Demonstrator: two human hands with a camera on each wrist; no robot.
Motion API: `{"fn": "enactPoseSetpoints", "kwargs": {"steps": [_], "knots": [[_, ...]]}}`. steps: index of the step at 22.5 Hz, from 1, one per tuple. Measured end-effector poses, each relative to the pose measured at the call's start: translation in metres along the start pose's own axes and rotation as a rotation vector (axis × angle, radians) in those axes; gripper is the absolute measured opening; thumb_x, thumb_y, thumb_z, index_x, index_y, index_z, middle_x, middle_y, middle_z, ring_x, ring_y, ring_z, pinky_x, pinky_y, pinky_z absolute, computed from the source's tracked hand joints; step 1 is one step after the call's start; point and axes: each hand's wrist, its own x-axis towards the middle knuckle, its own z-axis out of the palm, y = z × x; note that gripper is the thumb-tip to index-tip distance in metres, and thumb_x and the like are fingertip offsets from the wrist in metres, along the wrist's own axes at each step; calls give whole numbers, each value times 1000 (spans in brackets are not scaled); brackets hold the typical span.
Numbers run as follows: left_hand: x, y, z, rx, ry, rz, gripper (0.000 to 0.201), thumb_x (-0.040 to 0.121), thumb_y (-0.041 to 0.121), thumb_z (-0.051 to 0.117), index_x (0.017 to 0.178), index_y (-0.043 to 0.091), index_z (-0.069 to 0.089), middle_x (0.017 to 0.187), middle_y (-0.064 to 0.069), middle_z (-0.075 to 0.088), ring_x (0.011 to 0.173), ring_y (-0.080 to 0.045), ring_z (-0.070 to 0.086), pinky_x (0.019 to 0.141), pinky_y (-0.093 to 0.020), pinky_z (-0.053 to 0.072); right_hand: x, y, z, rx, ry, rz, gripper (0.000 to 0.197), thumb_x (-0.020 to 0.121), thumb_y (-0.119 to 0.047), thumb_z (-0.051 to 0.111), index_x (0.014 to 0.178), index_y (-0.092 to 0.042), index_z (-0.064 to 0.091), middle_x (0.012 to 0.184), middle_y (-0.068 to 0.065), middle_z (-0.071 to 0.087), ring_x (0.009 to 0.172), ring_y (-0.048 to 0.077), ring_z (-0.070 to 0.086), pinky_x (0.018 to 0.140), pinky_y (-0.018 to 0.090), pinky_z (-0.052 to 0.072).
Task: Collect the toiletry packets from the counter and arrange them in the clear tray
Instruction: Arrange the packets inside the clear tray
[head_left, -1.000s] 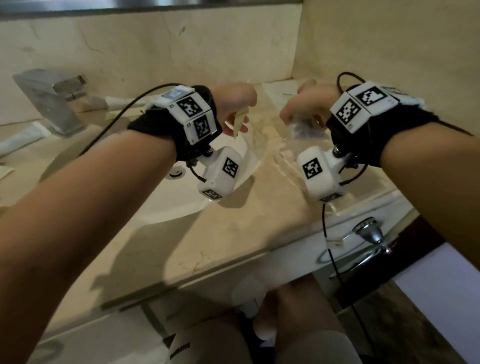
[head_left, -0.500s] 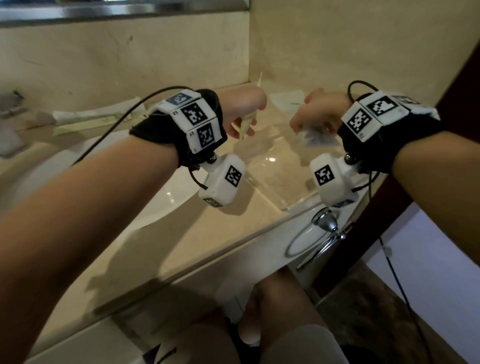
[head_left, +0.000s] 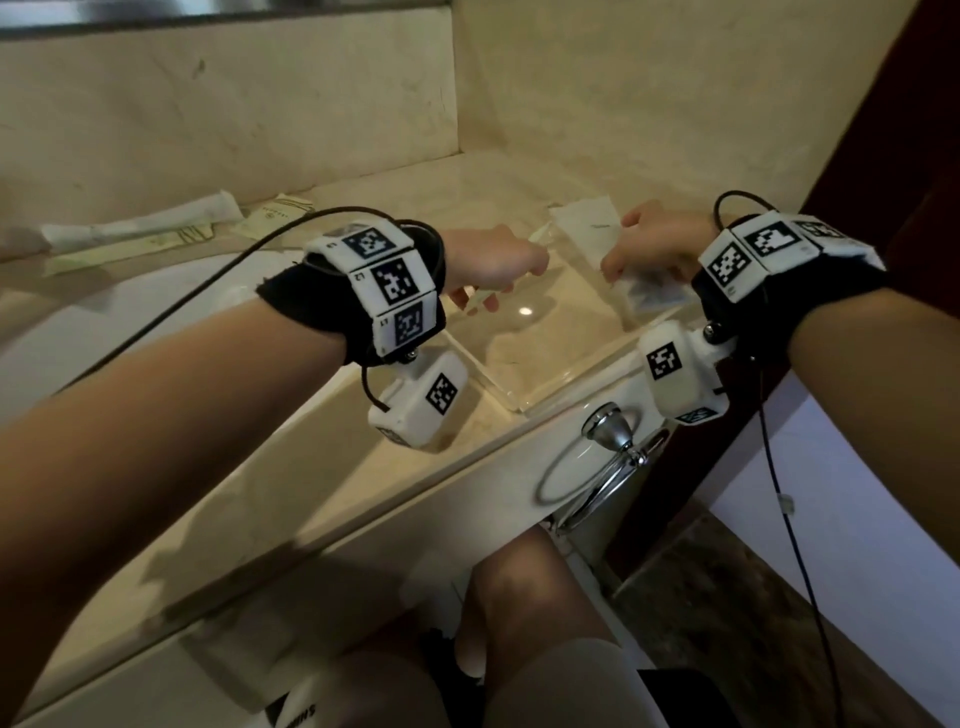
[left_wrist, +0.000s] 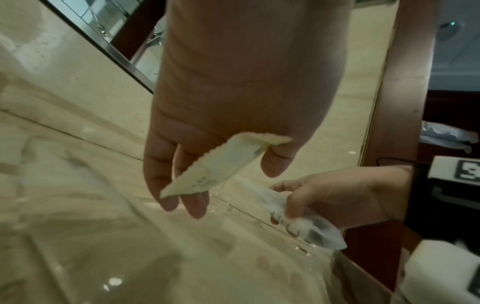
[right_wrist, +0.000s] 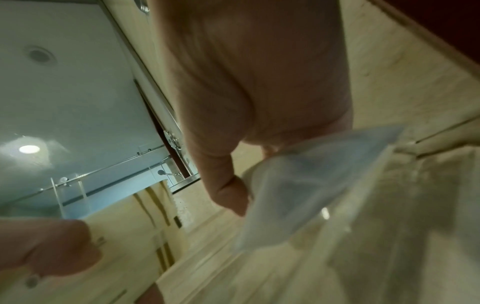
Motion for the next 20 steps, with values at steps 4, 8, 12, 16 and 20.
{"fn": "enactPoseSetpoints", "kwargs": {"steps": [4,8,12,16,20], "knots": [[3,-5,11,148,-34,-30,52,95,33,41,137,4,28,105,-12,52,87,-24,52,59,-26,40,7,16,6,-27,-1,-71,77,82,-14,66,145,-16,23,134,15,45,100,28,51,60,31,45],[7,-6,16,246,-26,-8,56,95,30,41,141,3,24,107,-13,52,83,-23,50,59,-28,41,16,28,10,-297,11,-222,70,91,-30,55,149,-19,19,147,17,34,131,34,40,101,37,38],[5,-7,17,294,10,0,58,96,32,41,143,4,24,122,-15,50,102,-29,53,77,-35,45,11,33,20,-547,16,-358,55,98,-40,35,150,-29,20,159,6,11,146,29,10,117,43,14],[0,-9,29,535,73,22,62,96,40,42,145,7,23,149,-11,30,133,-30,38,105,-39,34,20,36,23,-697,-85,-320,53,101,-40,18,151,-31,3,161,1,-5,149,24,-7,120,46,0],[3,-16,30,652,51,39,61,93,34,45,144,9,24,147,-10,29,135,-30,32,107,-41,33,28,35,26,-724,-108,-260,59,100,-42,24,151,-29,-1,161,6,-5,148,27,-10,120,47,1]]}}
